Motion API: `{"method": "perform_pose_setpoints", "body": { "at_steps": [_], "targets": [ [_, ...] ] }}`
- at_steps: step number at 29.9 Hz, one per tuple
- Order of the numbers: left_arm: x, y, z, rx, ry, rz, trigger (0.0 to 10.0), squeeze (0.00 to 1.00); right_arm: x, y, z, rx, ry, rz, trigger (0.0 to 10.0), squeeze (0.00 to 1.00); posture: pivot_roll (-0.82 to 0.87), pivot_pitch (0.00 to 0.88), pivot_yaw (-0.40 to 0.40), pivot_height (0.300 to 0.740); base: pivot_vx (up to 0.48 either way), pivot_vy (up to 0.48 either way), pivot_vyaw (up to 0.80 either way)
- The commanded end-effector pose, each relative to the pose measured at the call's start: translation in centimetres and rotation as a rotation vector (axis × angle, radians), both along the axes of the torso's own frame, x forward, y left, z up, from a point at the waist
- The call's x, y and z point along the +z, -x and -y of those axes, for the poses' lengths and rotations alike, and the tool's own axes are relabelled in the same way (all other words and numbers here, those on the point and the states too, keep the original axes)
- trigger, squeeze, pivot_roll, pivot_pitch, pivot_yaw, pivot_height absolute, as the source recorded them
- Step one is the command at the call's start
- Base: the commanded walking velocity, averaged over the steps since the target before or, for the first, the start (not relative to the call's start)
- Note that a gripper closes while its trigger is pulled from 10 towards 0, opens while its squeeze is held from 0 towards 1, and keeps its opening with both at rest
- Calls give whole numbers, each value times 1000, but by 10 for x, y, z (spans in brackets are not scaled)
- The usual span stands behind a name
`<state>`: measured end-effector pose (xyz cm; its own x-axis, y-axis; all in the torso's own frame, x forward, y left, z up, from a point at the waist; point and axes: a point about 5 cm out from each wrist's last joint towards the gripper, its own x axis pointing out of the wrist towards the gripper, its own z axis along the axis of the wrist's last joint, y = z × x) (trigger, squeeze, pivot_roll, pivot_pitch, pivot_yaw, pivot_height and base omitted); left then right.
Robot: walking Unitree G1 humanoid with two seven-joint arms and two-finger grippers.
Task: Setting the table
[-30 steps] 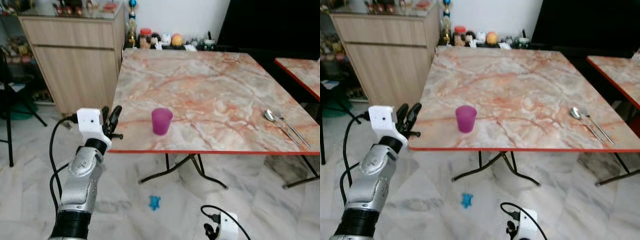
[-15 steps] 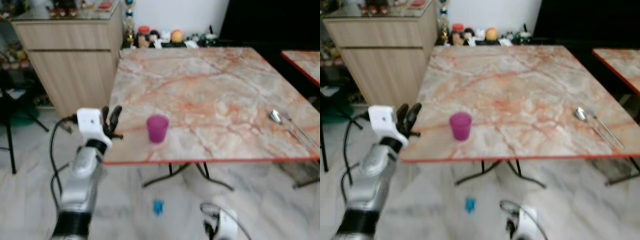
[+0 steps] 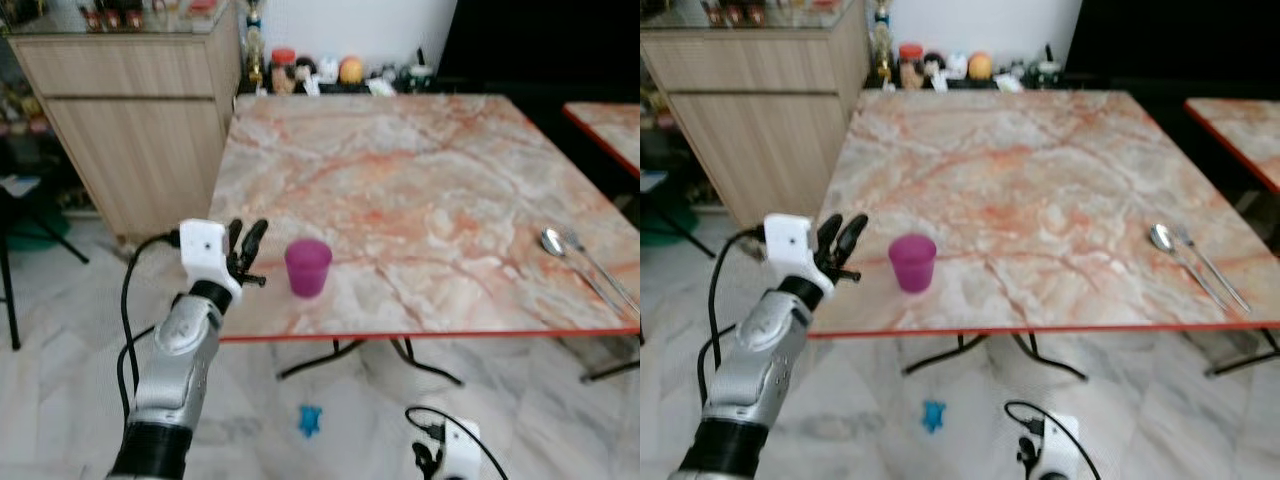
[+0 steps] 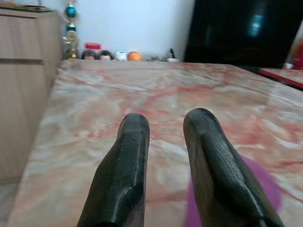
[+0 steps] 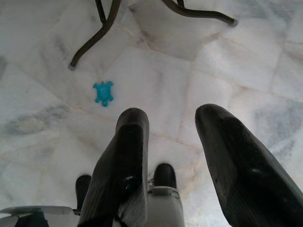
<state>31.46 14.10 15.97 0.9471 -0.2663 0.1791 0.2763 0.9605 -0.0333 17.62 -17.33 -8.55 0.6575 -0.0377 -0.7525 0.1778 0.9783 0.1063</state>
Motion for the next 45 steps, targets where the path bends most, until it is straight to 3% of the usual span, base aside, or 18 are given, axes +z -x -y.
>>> {"method": "perform_pose_setpoints", "body": {
  "at_steps": [1,13,18,27,30,31,33,37,38,39,40,45],
  "targets": [
    [4,2,1,-14,-25,16,10000,0,-1,2,0,-2,3,-7,10000,0,191,0,-50,740,0,0,0],
    [2,0,-6,35,-34,5,10000,0,-1,2,0,4,5,-11,10000,0,190,0,-50,740,0,-436,0],
    [2,0,-7,37,-34,3,10000,0,-1,2,0,3,6,-12,10000,0,190,0,-51,740,0,-55,0],
    [0,-8,-14,102,-4,-74,10000,0,-1,2,1,10,12,-16,10000,0,190,0,-52,740,0,0,0],
    [5,-12,-15,110,64,-95,10000,59,-1,2,1,10,12,-14,10000,0,185,0,-51,740,0,0,0],
    [7,-15,-17,127,71,-122,10000,1000,-1,2,1,9,12,-13,10000,0,185,0,-51,740,0,0,0],
    [5,-18,-20,168,19,-177,10000,1000,-1,1,1,10,12,-14,10000,0,188,0,-52,740,0,0,0],
    [4,-22,-25,203,102,-260,10000,1000,-1,1,1,22,22,-16,10000,0,187,0,-50,740,0,0,0],
    [5,-22,-25,195,120,-267,10000,145,-1,2,1,20,21,-16,10000,0,187,0,-50,740,0,0,0],
    [6,-23,-25,189,131,-270,10000,145,-1,2,1,19,20,-16,10000,0,187,0,-50,740,0,0,0],
    [8,-23,-23,178,147,-275,10000,0,-1,2,1,19,20,-17,10000,0,187,0,-50,740,0,0,0],
    [6,-26,-21,181,142,-317,10000,0,-1,1,0,40,31,-19,10000,0,186,0,-50,740,0,0,0]
  ]
}}
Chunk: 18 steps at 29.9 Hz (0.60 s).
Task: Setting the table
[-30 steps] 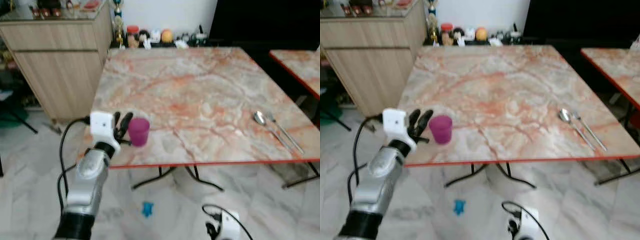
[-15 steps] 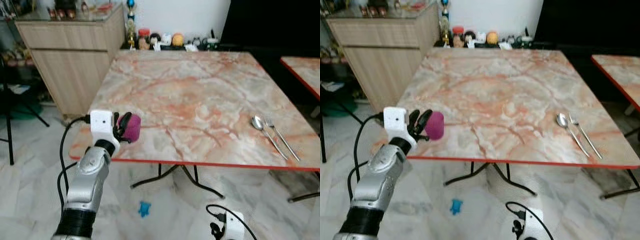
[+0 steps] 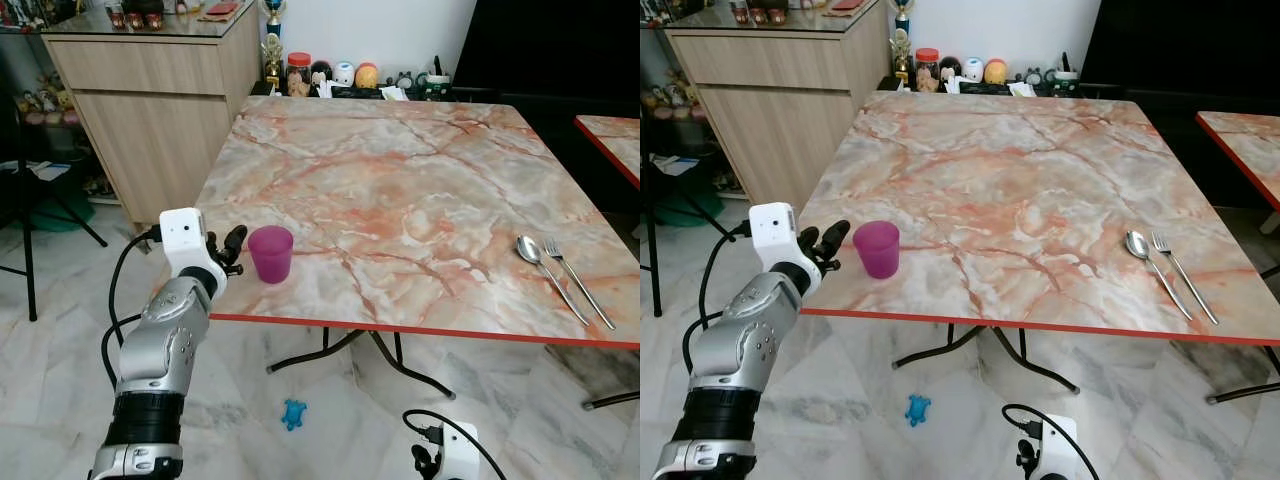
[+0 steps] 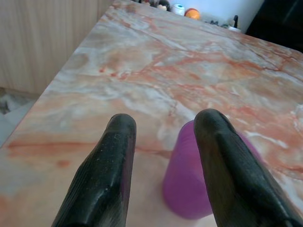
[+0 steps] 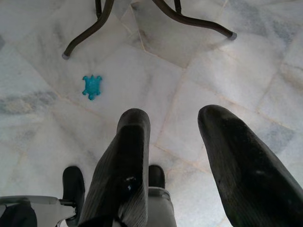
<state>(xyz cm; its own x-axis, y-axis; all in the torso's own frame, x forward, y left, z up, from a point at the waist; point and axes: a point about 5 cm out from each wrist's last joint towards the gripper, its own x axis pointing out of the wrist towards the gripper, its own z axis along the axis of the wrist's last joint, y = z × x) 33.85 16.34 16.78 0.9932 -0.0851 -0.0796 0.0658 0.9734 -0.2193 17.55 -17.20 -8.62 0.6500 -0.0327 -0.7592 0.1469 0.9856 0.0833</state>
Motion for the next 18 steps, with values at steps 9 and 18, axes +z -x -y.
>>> {"method": "perform_pose_setpoints", "body": {
  "at_steps": [9,18],
  "targets": [
    [-3,-10,5,20,26,-87,10000,0,0,0,-1,34,20,-10,10000,0,186,0,-50,740,0,0,0],
    [-11,-12,10,9,-51,-114,10000,0,-1,2,-7,46,20,-15,10000,0,181,0,-48,740,0,0,0]
  ]
}}
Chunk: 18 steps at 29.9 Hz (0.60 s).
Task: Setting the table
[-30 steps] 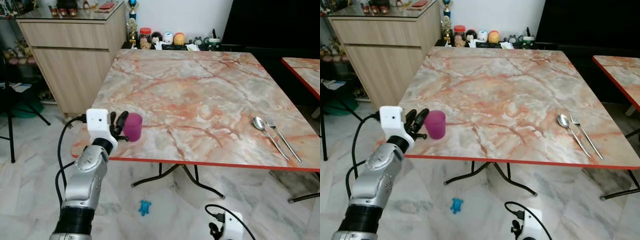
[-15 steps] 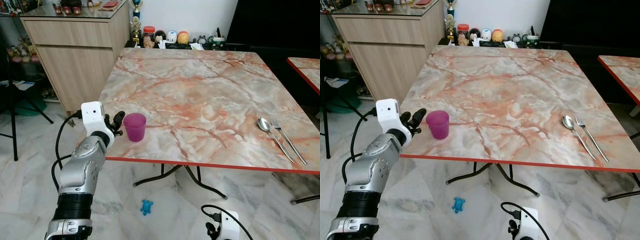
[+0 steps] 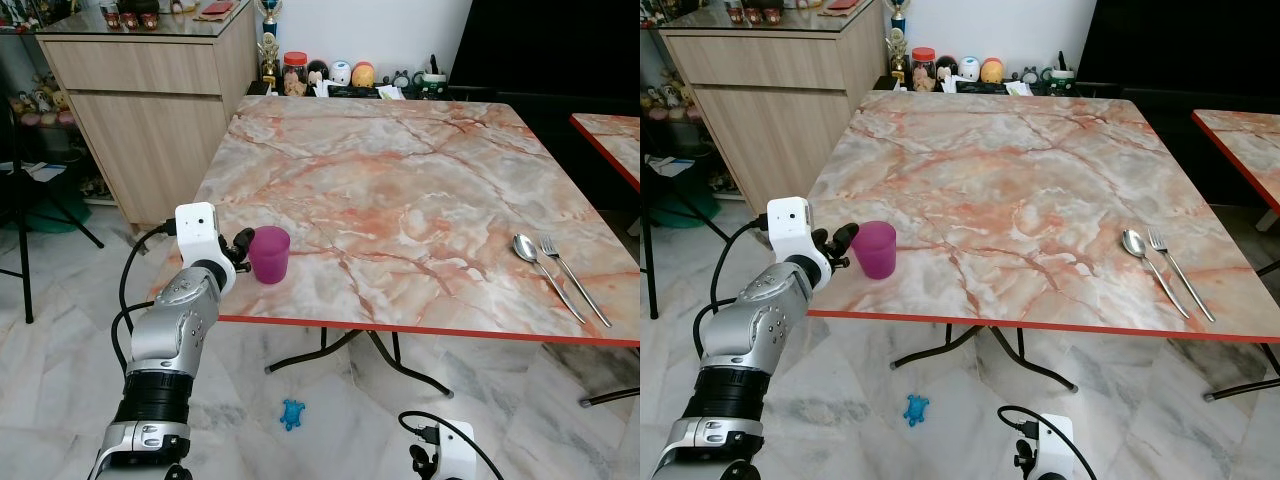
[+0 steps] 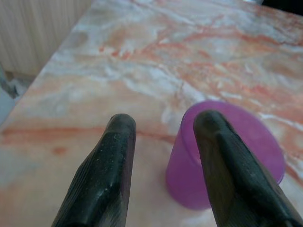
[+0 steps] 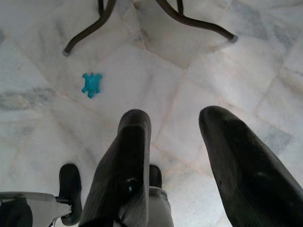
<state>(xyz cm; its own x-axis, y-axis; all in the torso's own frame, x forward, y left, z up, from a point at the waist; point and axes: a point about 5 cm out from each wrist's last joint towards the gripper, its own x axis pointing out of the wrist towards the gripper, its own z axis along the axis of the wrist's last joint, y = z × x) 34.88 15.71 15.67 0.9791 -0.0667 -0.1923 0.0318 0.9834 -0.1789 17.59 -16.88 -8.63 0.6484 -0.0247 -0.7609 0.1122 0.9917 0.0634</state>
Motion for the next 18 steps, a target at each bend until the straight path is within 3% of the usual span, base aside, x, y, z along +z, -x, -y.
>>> {"method": "perform_pose_setpoints", "body": {
  "at_steps": [1,18],
  "targets": [
    [0,-2,3,-4,-4,-3,10000,0,-1,2,-4,11,1,-12,10000,0,181,0,-48,740,0,0,0],
    [-2,-6,14,-32,15,-7,10000,0,-4,7,-6,28,4,-26,10000,0,181,0,-50,740,0,0,0]
  ]
}}
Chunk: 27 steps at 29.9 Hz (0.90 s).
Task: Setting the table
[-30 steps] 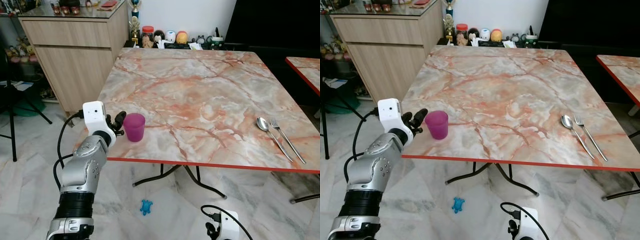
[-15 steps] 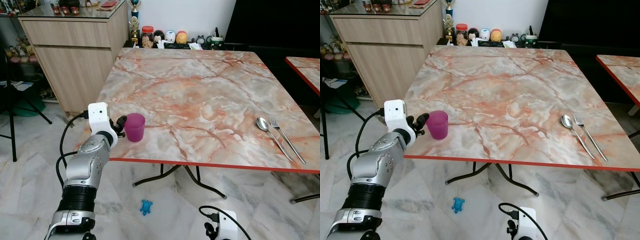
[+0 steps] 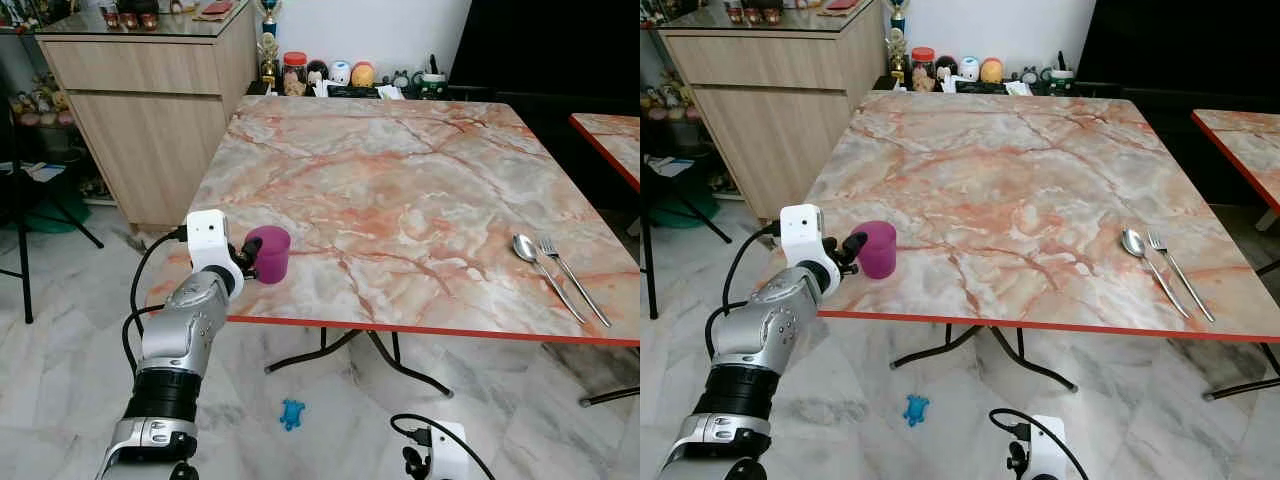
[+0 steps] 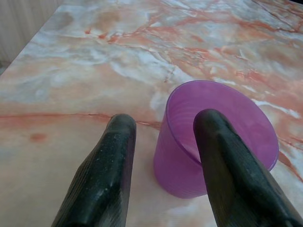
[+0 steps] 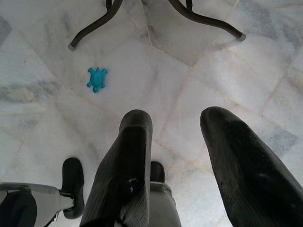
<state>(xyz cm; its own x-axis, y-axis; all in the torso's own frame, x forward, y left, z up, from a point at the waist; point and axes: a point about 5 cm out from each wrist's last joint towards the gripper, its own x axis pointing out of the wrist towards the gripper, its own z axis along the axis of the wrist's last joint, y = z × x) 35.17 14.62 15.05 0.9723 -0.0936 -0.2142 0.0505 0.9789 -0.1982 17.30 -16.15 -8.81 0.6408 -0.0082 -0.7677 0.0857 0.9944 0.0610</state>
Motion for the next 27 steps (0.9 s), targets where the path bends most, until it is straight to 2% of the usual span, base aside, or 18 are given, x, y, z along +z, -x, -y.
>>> {"method": "perform_pose_setpoints", "body": {
  "at_steps": [1,10,26,27],
  "targets": [
    [5,-4,4,-6,0,20,10000,0,-2,4,1,0,3,-15,10000,0,178,0,-49,740,0,0,0],
    [9,-9,5,-2,-9,31,10000,0,-2,6,3,-1,2,-17,10000,0,178,0,-47,740,0,0,0],
    [4,-14,1,17,-32,5,10000,0,-3,7,2,-1,-2,-22,10000,0,177,0,-44,740,0,0,0],
    [3,-14,2,13,-34,3,5804,0,-3,7,2,-2,-2,-22,10000,0,177,0,-45,740,0,0,0]
  ]
}}
